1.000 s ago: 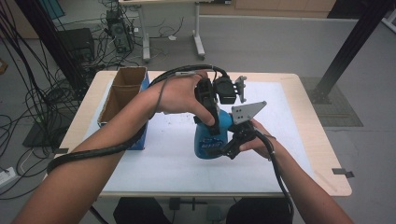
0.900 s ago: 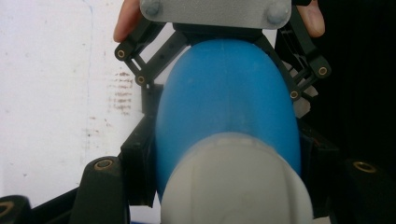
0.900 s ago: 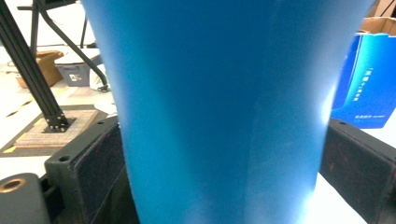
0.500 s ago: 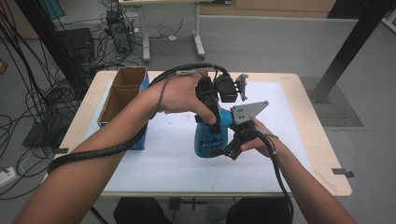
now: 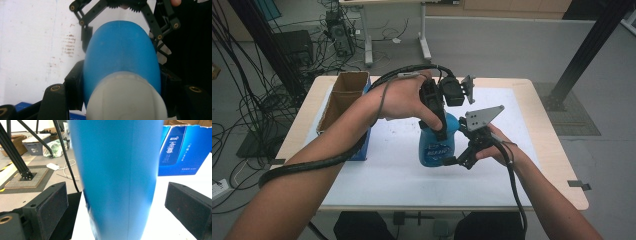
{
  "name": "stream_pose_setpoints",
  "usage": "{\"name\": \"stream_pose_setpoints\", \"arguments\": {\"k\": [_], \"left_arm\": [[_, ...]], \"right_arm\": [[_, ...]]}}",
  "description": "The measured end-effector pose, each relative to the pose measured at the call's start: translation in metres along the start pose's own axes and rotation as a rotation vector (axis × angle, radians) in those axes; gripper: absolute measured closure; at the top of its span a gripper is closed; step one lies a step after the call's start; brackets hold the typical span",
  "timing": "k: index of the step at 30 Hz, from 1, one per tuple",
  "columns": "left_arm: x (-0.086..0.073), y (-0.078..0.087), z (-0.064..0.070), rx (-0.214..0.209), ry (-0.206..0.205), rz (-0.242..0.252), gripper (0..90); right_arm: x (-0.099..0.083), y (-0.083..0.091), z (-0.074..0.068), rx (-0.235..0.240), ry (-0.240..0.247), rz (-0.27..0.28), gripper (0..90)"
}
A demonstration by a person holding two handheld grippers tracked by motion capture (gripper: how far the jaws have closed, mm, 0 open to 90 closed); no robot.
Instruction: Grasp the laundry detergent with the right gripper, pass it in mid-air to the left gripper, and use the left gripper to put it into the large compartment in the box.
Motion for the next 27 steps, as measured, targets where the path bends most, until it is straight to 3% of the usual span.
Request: {"name": "stream_pose_setpoints", "arguments": {"k": [16,27], "left_arm": [[-0.014,0.008,-0.015,0.027,0.095,-0.017,37.9],[-0.019,0.019,-0.024,0.05,0.192,-0.024,37.9]], "right_arm": [[-0.014,0.02,-0.001,-0.02,-0.039,-0.093,4.4],[-0.033,0.036,0.002,-0.07,-0.1,-0.191,4.4]]}}
Point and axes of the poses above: each handheld gripper's, and its own axes: y roughly backward along the jaws, x roughly out of its top, z roughly to its right, the point moved 4 cm from there along -y, roughly forward along the jaws, and after that the axes turned 11 degrees about y, right-handed, at the moved point
